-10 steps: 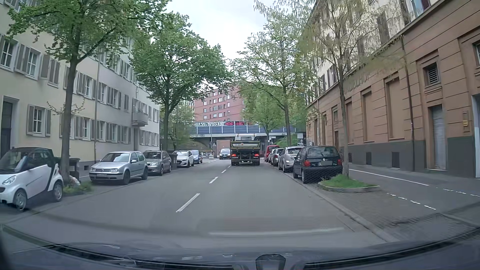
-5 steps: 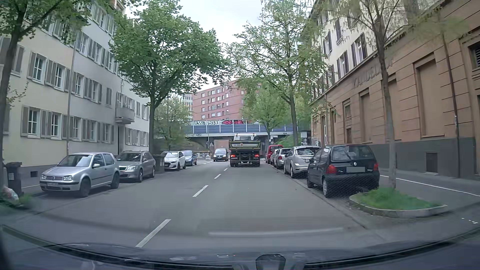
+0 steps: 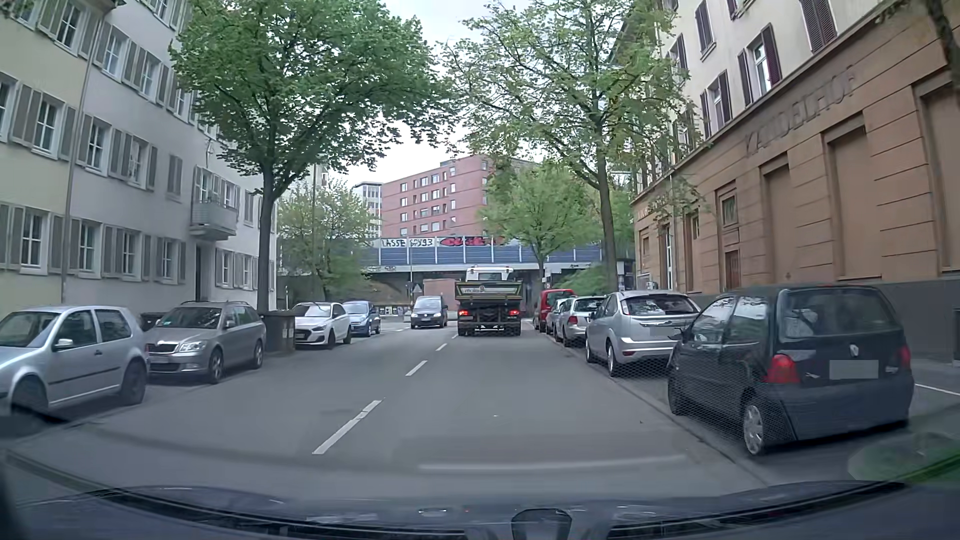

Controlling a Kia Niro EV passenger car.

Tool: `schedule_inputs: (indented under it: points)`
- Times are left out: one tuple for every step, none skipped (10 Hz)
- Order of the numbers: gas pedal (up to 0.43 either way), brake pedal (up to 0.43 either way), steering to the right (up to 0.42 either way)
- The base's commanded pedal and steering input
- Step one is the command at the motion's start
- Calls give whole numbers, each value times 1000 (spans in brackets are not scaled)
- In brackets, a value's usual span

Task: Follow the waypoints while adhering to traffic rules and regulations

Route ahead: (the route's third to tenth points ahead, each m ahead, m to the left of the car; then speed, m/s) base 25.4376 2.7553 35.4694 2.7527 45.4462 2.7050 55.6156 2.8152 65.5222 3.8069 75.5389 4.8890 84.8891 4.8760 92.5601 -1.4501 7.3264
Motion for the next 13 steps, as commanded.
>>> schedule_inputs:
  points:
    - [47,0,2]
    - [8,0,2]
    - [0,0,2]
    - [0,0,2]
    - [0,0,2]
    - [0,0,2]
    - [0,0,1]
    - [0,0,0]
    - [0,0,0]
    - [0,12,0]
    - [0,49,0]
    - [0,85,1]
    - [0,110,0]
